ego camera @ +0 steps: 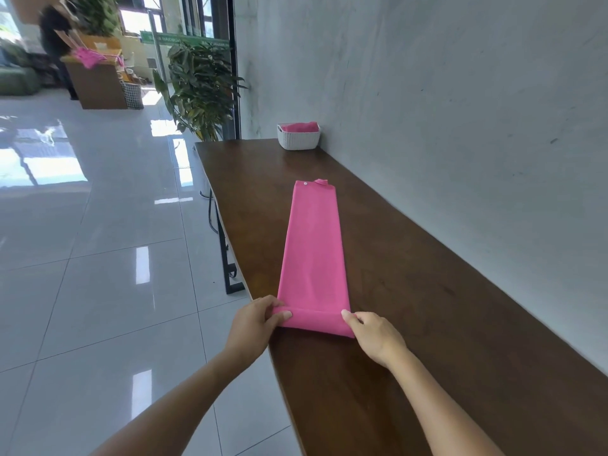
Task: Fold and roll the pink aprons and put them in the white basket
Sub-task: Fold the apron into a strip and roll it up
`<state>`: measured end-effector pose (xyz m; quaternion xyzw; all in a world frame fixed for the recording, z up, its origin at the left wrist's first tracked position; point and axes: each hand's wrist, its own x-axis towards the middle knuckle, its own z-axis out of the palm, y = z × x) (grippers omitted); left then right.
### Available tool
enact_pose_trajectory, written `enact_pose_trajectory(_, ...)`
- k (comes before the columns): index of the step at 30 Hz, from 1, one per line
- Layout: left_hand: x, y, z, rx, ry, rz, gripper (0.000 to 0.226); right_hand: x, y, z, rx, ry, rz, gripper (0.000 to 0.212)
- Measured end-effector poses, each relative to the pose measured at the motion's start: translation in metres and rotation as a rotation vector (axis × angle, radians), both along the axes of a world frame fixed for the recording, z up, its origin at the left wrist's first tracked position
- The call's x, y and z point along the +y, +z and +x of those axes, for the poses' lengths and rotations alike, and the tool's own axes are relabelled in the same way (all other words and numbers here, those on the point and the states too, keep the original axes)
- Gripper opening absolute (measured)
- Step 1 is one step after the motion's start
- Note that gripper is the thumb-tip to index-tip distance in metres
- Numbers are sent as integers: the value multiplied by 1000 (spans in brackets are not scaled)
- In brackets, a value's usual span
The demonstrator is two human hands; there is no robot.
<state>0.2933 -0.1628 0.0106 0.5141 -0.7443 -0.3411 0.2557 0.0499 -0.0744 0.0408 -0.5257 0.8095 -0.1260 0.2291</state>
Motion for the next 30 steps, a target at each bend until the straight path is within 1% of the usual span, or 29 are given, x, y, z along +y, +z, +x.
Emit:
enact_pose_trajectory(4, -6, 6, -2, 3, 36, 104, 26, -2, 2, 0, -69, -54, 6, 59)
enact_pose_trajectory(7, -11, 11, -6, -25, 64, 178, 38, 0, 0, 4, -33, -114, -11, 62)
enact_pose_trajectory(9, -16, 16, -9, -33, 88, 218, 41, 4, -4, 10, 1, -194, -114, 57)
enact_pose_trajectory(11, -19, 19, -11, -43, 107, 246, 40, 10, -7, 17, -6, -251, -286, 43)
enact_pose_trajectory(13, -22, 21, -14, -65, 115, 259, 39, 14, -11, 23, 21, -202, -417, 31)
enact_pose_trajectory(14, -23, 22, -16, -78, 117, 261, 38, 15, -12, 24, 52, -161, -444, 26)
enact_pose_trajectory(17, -26, 25, -20, -112, 127, 268, 38, 18, -15, 23, 109, -52, -429, 22)
enact_pose_trajectory(19, -28, 25, -22, -130, 143, 271, 36, 22, -19, 19, 96, 10, -373, 28)
enact_pose_trajectory(21, -28, 24, -25, -151, 180, 211, 30, 24, -22, 16, 102, 57, -333, 39)
enact_pose_trajectory(22, -26, 22, -27, -138, 201, 153, 26, 23, -22, 16, 91, 51, -328, 40)
enact_pose_trajectory(25, -17, 17, -27, -49, 183, -31, 21, 17, -16, 16, -1, -25, -324, 30)
enact_pose_trajectory(27, -10, 15, -23, -63, 108, -134, 20, 12, -13, 14, -15, -29, -302, 24)
enact_pose_trajectory(29, -4, 10, -17, -102, 45, -225, 19, 7, -8, 11, -3, -13, -268, 23)
enact_pose_trajectory(30, -3, 7, -14, -129, 14, -250, 22, 4, -7, 10, 1, -8, -248, 23)
